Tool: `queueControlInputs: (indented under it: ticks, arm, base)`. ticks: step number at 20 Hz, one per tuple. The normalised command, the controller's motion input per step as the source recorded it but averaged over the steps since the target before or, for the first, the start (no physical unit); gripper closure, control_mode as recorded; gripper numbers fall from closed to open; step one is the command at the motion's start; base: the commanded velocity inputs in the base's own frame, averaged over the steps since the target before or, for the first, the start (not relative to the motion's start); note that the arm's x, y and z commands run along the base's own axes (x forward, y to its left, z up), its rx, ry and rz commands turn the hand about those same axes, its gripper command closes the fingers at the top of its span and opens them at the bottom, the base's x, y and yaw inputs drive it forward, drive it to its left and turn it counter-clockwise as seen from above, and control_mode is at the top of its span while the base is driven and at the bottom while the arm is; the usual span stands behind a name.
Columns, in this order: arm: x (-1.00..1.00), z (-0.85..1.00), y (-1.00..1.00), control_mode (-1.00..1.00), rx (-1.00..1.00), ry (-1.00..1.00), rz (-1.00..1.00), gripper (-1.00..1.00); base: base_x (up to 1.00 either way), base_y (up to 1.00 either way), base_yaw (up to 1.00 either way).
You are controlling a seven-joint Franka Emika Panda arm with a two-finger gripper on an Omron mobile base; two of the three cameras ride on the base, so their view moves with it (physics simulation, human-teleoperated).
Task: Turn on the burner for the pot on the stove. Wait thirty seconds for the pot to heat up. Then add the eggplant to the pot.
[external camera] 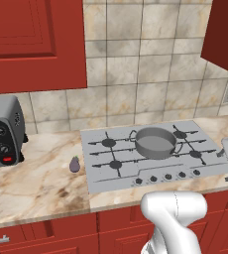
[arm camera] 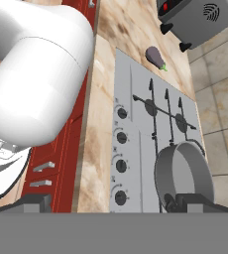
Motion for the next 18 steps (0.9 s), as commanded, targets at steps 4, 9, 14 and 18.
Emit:
queueControlInputs:
  ticks: [4,9,14,18]
  arm:
    - [0.00,0.00,0.00,-1.00,0.00,0.00,0.00,-1.00]
    - [0.00,0.00,0.00,-1.00,0.00,0.00,0.00,-1.00]
    - [0.00,0.00,0.00,-1.00,0.00,0.00,0.00,-1.00]
    - [0.00,0.00,0.00,-1.00,0.00,0.00,0.00,-1.00]
  base:
    - [0.00,0.00,0.00]
    - [0.00,0.00,0.00]
    - [0.00,0.00,0.00]
    - [0.00,0.00,0.00]
